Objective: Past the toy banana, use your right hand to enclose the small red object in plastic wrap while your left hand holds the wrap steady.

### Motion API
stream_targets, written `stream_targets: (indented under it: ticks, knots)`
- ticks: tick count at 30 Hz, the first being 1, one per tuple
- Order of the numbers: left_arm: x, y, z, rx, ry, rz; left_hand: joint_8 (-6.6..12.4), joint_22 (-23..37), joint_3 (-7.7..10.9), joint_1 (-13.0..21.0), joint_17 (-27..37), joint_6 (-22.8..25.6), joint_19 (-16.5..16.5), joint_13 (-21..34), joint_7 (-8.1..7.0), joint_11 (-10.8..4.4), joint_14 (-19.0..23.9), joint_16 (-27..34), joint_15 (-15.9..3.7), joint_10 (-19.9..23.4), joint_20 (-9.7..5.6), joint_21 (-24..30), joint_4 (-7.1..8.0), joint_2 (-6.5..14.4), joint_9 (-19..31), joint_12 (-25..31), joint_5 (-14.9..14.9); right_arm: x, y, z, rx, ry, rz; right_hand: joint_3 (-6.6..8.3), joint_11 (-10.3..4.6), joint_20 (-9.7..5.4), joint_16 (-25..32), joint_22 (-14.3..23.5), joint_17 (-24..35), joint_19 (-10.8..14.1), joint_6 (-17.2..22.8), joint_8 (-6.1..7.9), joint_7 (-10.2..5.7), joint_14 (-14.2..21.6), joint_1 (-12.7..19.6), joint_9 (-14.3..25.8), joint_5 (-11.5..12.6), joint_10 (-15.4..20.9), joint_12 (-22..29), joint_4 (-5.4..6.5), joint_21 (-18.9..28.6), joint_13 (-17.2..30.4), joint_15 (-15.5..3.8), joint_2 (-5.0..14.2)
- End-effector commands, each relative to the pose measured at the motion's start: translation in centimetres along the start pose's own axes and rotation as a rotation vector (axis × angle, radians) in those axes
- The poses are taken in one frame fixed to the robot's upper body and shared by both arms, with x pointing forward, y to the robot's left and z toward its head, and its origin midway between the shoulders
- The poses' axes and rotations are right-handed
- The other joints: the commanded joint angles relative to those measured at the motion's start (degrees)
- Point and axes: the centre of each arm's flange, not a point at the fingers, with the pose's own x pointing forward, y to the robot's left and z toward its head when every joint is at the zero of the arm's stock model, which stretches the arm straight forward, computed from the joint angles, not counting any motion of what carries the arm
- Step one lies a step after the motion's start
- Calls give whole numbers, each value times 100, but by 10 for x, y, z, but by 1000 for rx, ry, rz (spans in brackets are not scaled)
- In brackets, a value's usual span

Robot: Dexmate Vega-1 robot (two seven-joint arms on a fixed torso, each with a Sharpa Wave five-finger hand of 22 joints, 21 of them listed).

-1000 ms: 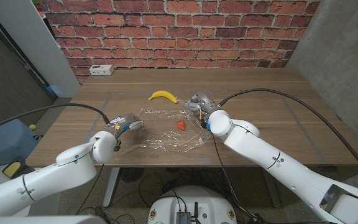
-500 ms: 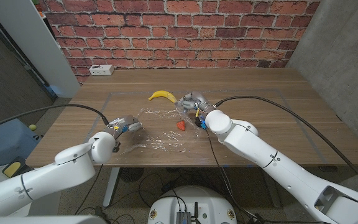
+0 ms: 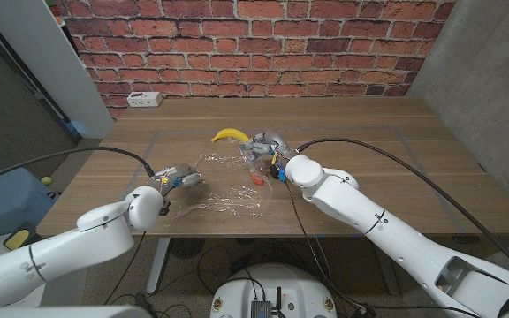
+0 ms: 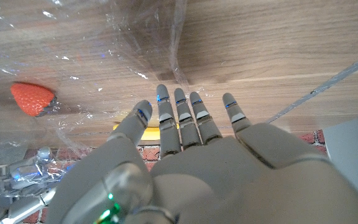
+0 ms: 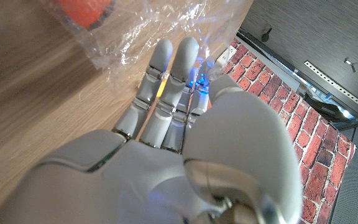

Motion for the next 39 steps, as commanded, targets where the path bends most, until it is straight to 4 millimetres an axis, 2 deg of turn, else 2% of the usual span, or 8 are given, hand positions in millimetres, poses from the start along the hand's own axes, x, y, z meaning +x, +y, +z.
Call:
stream_targets:
  ticks: [1,8,12,20,30,35,37,39]
  knots:
    - [2,3,-2,-7,0,2,-26,23,18,15,19,-26,-42,24,-13,0,-27,-11,-65,0,25,0,19,3,28,-32,45,16,13,-1,61,-17,57,145,2,-162,-550,-36,-541,61,-63,-7,-10,305,-123,17,45,-53,-28,8,165,-17,-237,-6]
    - [1,7,-2,-6,1,19,-25,24,16,2,17,-26,-39,25,-15,8,-27,-10,-62,4,22,2,31,-19,28,-39,43,22,16,-5,97,-12,93,308,17,-297,-1199,-88,-1130,148,-159,-21,-38,324,-186,24,62,-185,-111,-13,355,-78,-245,-43]
    - [1,8,-3,-8,0,26,-28,24,11,-13,19,-36,-38,26,-9,6,-27,-8,-61,4,15,3,46,-27,29,-44,41,24,20,-6,109,-7,107,418,32,-363,-1589,-127,-1469,321,-213,-29,-50,261,-242,16,64,-261,-161,-23,464,-118,-247,-74]
    - [-1,8,-5,-31,-10,38,-34,24,5,-44,18,-58,-33,28,-27,17,-28,-8,-65,-4,13,5,69,-50,29,-56,38,31,27,-11,142,0,148,557,76,-376,-2005,-167,-1772,382,-319,-44,-48,63,-293,29,60,-424,-240,-35,481,-163,-253,-95]
    - [-13,10,-14,-126,-96,156,-38,25,8,-87,20,-92,53,31,-10,28,116,47,-9,33,60,39,112,-54,30,-61,34,39,38,-15,148,-3,206,751,130,-291,-2471,-208,-2013,221,-458,-88,-38,-295,-416,0,62,-629,-320,13,335,-223,-222,-61]
    - [-20,8,-17,-152,-121,233,-28,25,6,-129,29,-82,115,33,30,94,284,105,48,90,87,63,148,-67,29,-54,31,42,44,-17,151,6,253,818,141,-267,-2616,-219,-2051,154,-510,-109,-37,-450,-478,-17,63,-723,-347,43,260,-248,-187,-52]
    - [-22,8,-17,-159,-130,259,-11,25,3,-136,33,-40,159,34,42,92,309,114,58,104,98,80,154,-65,29,-54,28,45,46,-20,173,3,295,853,152,-220,-2712,-226,-2053,72,-648,-168,-48,-582,-554,-36,67,-882,-392,72,179,-273,-94,-65]
    - [-24,8,-18,-168,-140,278,-10,25,3,-138,35,-38,181,34,42,87,337,124,45,112,100,89,157,-62,29,-54,27,48,48,-23,188,2,342,814,225,-40,-2863,-228,-2033,-48,-965,-337,-7,-849,-855,-88,73,-1111,-417,211,33,-323,120,-119]
